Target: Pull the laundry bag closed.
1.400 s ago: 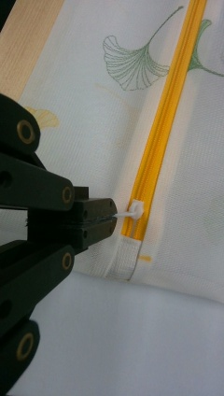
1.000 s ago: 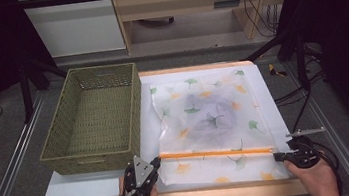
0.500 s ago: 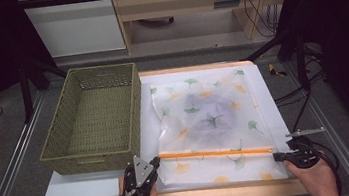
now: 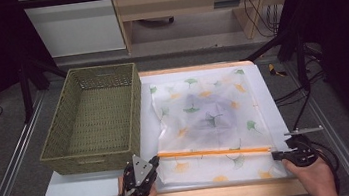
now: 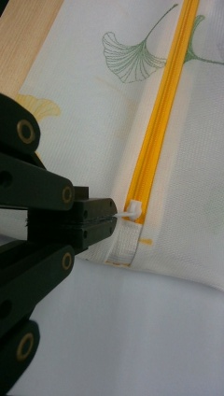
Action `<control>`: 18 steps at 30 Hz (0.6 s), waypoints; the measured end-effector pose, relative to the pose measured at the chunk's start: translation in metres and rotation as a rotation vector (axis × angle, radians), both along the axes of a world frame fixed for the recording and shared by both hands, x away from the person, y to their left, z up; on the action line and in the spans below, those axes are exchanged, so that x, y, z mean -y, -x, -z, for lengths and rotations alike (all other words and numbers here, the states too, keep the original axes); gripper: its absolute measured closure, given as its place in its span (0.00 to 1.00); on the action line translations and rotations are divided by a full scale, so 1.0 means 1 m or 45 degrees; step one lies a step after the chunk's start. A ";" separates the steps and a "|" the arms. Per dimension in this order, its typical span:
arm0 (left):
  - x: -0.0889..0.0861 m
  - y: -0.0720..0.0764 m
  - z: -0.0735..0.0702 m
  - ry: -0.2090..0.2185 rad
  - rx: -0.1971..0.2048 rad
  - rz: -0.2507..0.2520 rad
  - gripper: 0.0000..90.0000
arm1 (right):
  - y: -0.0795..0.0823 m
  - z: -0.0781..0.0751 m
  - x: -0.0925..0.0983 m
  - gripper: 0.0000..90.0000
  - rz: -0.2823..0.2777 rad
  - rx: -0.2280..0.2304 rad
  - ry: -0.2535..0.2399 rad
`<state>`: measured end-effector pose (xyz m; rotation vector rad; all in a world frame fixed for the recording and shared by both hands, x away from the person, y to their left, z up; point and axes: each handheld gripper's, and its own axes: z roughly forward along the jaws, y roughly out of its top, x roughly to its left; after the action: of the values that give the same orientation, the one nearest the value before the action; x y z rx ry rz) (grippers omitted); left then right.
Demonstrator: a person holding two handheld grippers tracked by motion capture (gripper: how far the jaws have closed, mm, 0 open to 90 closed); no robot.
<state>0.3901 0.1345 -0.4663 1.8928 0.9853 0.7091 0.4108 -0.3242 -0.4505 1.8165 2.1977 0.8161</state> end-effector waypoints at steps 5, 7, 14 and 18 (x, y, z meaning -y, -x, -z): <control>0.001 0.000 0.001 -0.005 0.001 0.003 0.97 | -0.001 0.000 0.002 1.00 0.001 0.006 0.001; 0.002 0.000 0.001 -0.011 0.004 0.000 0.97 | -0.001 -0.001 0.002 1.00 0.000 0.009 -0.001; -0.002 -0.002 0.003 -0.018 0.007 -0.027 0.97 | -0.004 -0.003 -0.003 1.00 -0.008 0.021 0.000; -0.003 -0.002 0.003 -0.011 0.001 -0.026 0.97 | -0.006 -0.005 -0.006 1.00 -0.014 0.027 0.009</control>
<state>0.3919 0.1371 -0.4689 1.8919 1.0039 0.7268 0.4172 -0.3185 -0.4458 1.7854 2.1968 0.8246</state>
